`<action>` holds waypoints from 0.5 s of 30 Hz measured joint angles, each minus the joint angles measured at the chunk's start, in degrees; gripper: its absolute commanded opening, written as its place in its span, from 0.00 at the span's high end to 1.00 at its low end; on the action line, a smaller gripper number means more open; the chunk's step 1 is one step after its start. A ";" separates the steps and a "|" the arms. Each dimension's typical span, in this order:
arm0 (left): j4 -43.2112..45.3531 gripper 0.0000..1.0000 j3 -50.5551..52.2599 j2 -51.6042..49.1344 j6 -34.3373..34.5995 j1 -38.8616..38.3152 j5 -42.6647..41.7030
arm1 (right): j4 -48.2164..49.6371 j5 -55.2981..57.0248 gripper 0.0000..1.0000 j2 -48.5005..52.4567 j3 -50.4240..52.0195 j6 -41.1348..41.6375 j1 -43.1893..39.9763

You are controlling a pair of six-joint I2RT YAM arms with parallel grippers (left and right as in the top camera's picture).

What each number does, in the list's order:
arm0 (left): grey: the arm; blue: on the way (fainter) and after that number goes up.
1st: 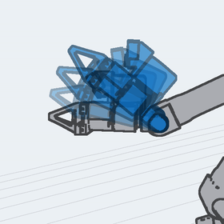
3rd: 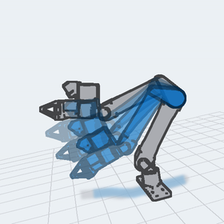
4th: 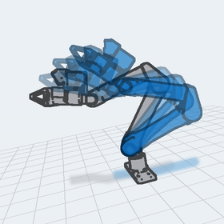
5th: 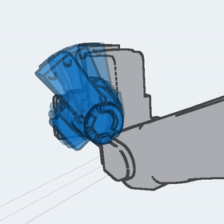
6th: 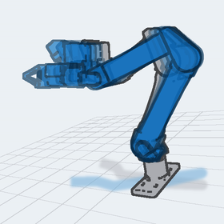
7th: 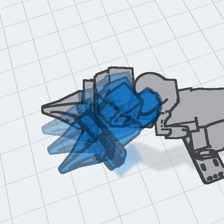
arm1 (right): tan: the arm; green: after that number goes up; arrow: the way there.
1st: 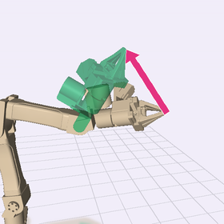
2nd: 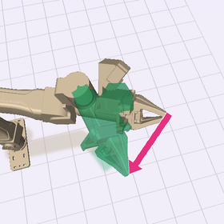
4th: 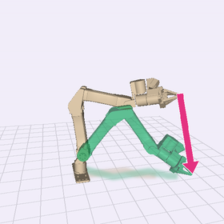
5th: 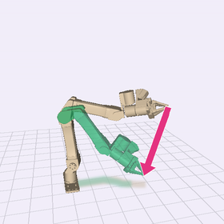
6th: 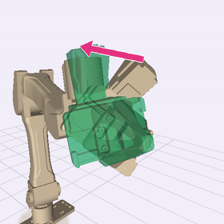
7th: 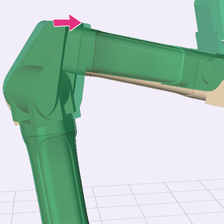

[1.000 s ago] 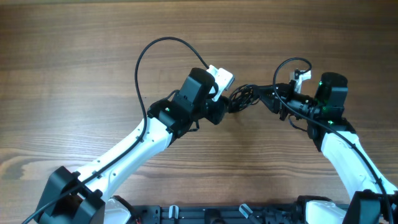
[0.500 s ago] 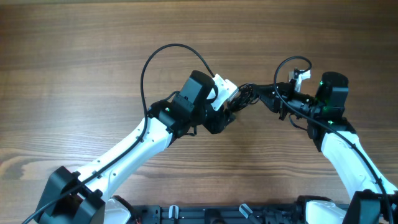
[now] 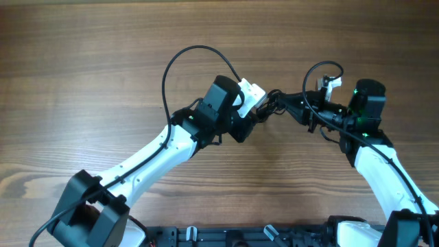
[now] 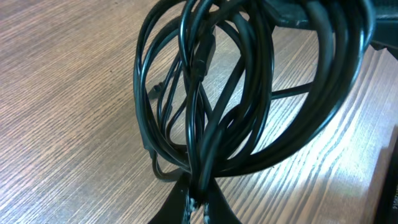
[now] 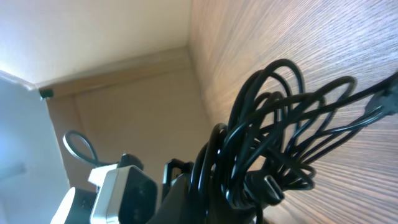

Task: Untangle cables

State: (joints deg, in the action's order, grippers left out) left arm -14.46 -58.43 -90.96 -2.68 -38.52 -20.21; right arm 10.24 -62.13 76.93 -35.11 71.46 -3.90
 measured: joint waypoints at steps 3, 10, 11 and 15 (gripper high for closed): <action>0.20 0.96 0.02 1.05 0.39 1.86 0.39 | -5.25 4.85 0.53 0.00 -0.13 -3.37 0.00; -0.55 0.96 0.02 6.97 3.10 6.29 0.81 | -14.36 16.68 0.16 0.00 -0.28 -19.98 0.24; -0.79 0.96 0.04 6.97 3.23 6.29 0.83 | -14.25 16.00 0.17 0.00 -0.28 -21.70 0.79; -0.87 0.96 0.04 6.97 3.43 6.29 0.81 | -13.62 14.91 0.24 0.00 -0.28 -25.14 5.33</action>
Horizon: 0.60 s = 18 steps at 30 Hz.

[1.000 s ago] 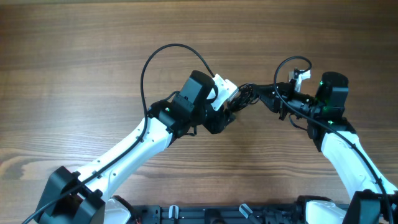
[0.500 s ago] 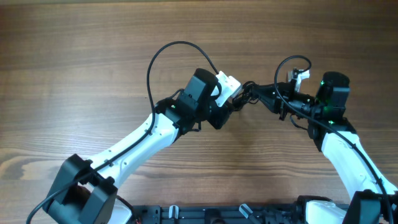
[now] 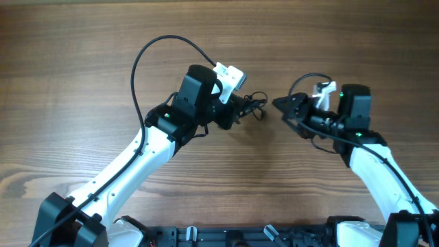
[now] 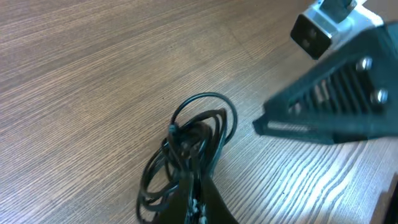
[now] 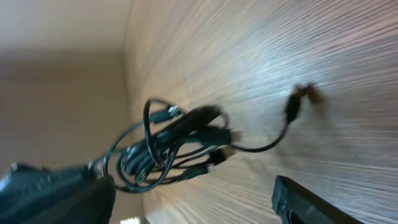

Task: Untangle cables

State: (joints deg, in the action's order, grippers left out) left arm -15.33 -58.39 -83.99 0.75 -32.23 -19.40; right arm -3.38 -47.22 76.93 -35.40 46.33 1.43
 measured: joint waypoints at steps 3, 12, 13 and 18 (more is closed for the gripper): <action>-0.26 0.96 0.00 0.00 0.00 0.00 0.00 | 0.15 4.85 0.35 0.00 0.00 2.99 5.07; -3.56 0.96 0.00 -0.02 2.40 -0.87 -0.02 | 4.17 13.07 0.42 0.96 0.00 21.62 12.68; -3.58 0.96 0.00 -0.04 2.56 -1.36 0.00 | 4.79 13.68 0.43 2.25 0.00 23.10 13.22; -4.02 0.96 0.00 -1.68 2.62 -3.72 -0.02 | 11.23 15.13 0.95 10.54 -0.02 26.58 14.19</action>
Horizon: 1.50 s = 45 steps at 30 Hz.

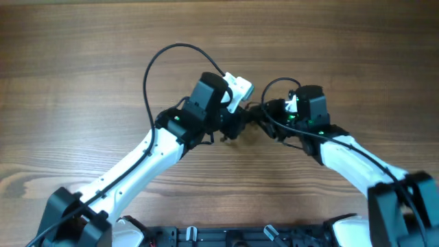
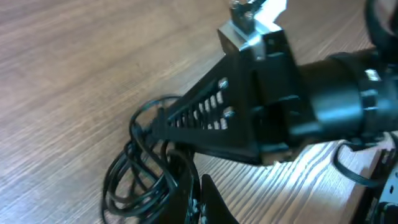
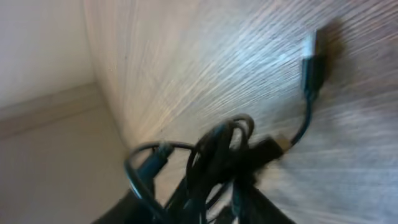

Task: Untangle cables

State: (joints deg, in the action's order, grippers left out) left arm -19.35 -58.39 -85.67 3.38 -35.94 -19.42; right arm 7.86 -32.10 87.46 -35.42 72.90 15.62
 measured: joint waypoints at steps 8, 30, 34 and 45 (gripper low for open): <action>-3.76 0.53 0.00 -4.85 1.40 -0.11 0.02 | 1.42 1.16 0.95 4.48 0.02 2.64 0.00; -2.64 0.82 0.00 -10.67 15.47 -3.69 9.27 | 1.22 0.90 0.96 4.48 0.02 3.61 -0.28; -2.43 0.96 -0.02 -13.22 16.59 -4.90 10.21 | 1.16 1.29 0.96 4.55 0.02 3.39 -0.28; -5.42 0.96 -1.70 -14.95 20.35 8.26 2.99 | 4.31 -20.48 0.96 4.59 0.02 -13.27 -7.48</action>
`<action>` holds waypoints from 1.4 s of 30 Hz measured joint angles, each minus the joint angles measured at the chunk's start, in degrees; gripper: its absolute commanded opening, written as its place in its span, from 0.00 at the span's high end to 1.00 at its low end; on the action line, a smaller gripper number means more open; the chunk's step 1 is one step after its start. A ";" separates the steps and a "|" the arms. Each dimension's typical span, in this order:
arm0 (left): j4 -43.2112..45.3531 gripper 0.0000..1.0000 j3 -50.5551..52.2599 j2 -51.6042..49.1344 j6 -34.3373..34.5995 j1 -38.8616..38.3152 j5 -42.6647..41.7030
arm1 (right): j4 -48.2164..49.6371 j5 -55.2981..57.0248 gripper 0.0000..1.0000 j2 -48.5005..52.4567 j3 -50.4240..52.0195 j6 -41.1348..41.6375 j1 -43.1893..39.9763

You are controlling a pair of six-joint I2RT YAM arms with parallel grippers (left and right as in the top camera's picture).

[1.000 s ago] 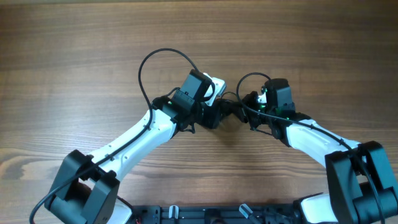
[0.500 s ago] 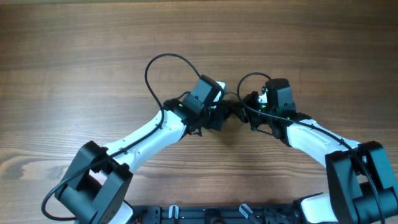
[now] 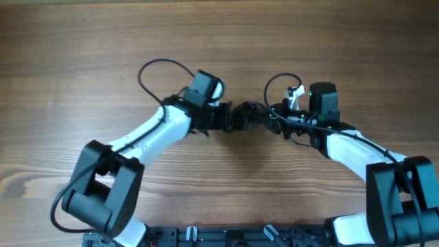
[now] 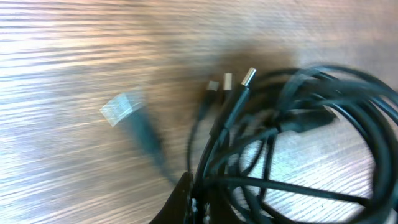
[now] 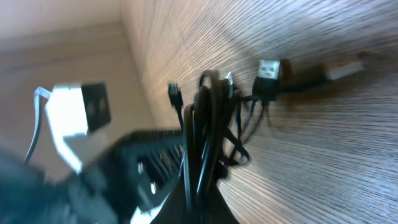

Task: Untangle cables

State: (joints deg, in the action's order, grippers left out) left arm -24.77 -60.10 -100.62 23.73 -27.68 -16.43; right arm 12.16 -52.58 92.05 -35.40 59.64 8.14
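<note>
A tangled bundle of black cables hangs between my two grippers at the table's middle. My left gripper is shut on the bundle's left side, and my right gripper is shut on its right side. In the left wrist view the cable loops rise out of the shut left gripper, with a silver plug sticking up and a blurred connector over the wood. The right wrist view has the bundle standing in the shut right gripper, a USB plug beside it.
The wooden table spreads all round. The left arm reaches in from the lower left and the right arm from the lower right. A black rail runs along the near edge.
The left arm has swung so its wrist now lies farther left and points right. Both grippers now hold the bundle between them, and loose plug ends show over the wood.
First both grippers held the bundle between them. Then they stood apart, the bundle in the left gripper alone and the right one clear of it. After that the right gripper was back at the bundle. Now each gripper is shut on one side.
</note>
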 measured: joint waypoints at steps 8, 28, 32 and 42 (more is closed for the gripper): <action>-0.83 0.96 1.62 3.52 3.23 21.57 -3.21 | -10.93 8.87 0.95 -0.35 -0.59 -3.67 -1.46; 5.64 0.96 1.66 6.88 -1.14 21.70 -7.45 | 8.11 4.63 0.00 -0.66 -0.11 -20.41 2.97; 5.70 0.96 1.66 6.88 -1.14 20.09 -7.50 | 14.93 11.85 0.00 -0.87 -0.46 -29.07 16.59; 5.75 0.93 1.66 6.88 1.95 19.91 -7.48 | 4.09 53.64 0.30 5.79 -12.09 -56.52 32.54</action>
State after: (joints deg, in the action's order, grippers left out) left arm -19.03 -58.43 -93.73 25.67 -7.77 -23.90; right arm 16.25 1.06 97.84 -47.48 3.11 40.69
